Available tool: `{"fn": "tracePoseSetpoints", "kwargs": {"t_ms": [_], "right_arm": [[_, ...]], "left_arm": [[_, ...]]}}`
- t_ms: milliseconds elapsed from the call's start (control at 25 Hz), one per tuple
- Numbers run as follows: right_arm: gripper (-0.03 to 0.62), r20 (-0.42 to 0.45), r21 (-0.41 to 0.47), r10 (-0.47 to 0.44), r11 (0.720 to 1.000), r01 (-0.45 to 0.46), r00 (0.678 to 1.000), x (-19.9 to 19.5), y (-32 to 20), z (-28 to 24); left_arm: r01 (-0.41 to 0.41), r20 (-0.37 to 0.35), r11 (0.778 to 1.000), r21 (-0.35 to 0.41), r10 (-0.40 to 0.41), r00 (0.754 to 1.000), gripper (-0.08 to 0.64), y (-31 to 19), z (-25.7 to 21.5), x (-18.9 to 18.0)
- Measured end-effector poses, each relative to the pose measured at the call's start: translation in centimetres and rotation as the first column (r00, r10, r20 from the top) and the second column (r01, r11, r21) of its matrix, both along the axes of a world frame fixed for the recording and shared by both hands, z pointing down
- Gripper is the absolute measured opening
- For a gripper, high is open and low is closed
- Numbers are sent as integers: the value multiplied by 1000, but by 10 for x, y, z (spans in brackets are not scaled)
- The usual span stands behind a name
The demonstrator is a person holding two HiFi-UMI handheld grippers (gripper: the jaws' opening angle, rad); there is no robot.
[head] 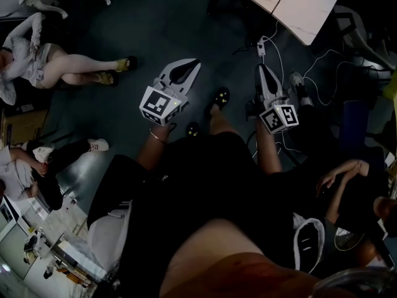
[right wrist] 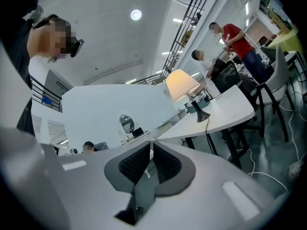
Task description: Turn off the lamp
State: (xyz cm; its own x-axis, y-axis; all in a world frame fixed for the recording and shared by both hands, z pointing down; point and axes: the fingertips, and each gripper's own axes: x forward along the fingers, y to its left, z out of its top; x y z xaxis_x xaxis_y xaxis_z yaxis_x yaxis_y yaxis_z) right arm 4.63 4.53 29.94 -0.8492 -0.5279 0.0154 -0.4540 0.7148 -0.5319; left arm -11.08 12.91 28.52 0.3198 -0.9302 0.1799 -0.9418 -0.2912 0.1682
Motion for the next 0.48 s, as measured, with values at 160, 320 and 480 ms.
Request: {"fn": "tracePoseSetpoints", "kwargs": {"t_ms": [160,320,480], "right_arm": [[2,0,11,-8,1000,8,1000,-6,-32,-3],[2,-8,0,-20,1000,20,1000,-4,-65,6],[2,-21,-7,-30,1000,30,999,-6,-86,13]], "left_arm": [[-2,14,1000,16,1,1000,8,-31,-9,-3],[26,9,1000,0,-26,1000,8,-60,-2,-2],[27,15,1000,-5,-27,1000,8,-82,5,-5]]}}
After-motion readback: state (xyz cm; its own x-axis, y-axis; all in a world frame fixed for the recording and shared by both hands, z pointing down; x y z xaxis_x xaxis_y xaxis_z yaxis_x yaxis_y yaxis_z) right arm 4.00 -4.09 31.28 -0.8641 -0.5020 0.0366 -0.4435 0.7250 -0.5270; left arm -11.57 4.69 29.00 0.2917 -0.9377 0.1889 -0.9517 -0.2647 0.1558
